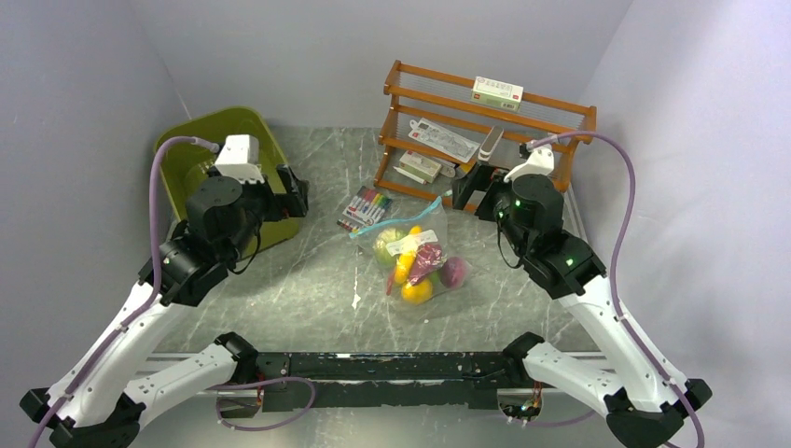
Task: Place the food in the zip-top bag and seal the zipper
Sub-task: Reset both arms
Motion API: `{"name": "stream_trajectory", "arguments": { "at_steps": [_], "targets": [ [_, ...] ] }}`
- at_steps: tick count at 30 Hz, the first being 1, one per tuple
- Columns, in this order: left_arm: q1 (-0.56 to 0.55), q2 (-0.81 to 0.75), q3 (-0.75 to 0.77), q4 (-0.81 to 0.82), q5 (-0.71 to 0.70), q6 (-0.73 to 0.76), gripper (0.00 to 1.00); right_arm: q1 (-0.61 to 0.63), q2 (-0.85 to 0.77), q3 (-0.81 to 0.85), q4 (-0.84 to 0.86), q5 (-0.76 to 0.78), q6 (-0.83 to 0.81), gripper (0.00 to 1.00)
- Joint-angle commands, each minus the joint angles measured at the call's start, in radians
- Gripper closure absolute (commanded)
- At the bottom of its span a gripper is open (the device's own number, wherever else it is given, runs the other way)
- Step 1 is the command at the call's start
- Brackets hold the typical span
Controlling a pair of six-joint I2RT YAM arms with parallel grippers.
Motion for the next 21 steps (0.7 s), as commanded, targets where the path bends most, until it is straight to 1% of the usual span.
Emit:
{"name": "stream_trajectory", "arguments": {
  "at_steps": [1,6,13,17,19,21],
  "targets": [
    [0.006,0.006,0.053,-0.129,-0.149,-0.071,0.01,-0.003,-0.031,-0.033,-0.039,-0.01,0.042,0.0],
    [0.006,-0.024,0.058,-0.135,-0.149,-0.047,0.01,-0.003,-0.069,-0.044,-0.025,-0.016,0.05,0.0],
    [0.005,-0.091,0.066,-0.097,-0.128,-0.022,0.01,-0.002,-0.078,0.02,-0.07,-0.014,0.086,0.0],
    [0.006,-0.11,0.075,-0.089,-0.088,-0.022,0.01,-0.002,-0.091,0.009,-0.075,-0.018,0.112,0.0],
    [0.006,-0.124,0.063,-0.077,-0.069,0.016,0.01,-0.002,-0.095,-0.006,-0.073,-0.023,0.12,0.0],
    [0.007,-0.138,0.049,-0.068,-0.064,0.017,0.01,-0.002,-0.1,-0.019,-0.068,-0.027,0.127,0.0]
  ]
}}
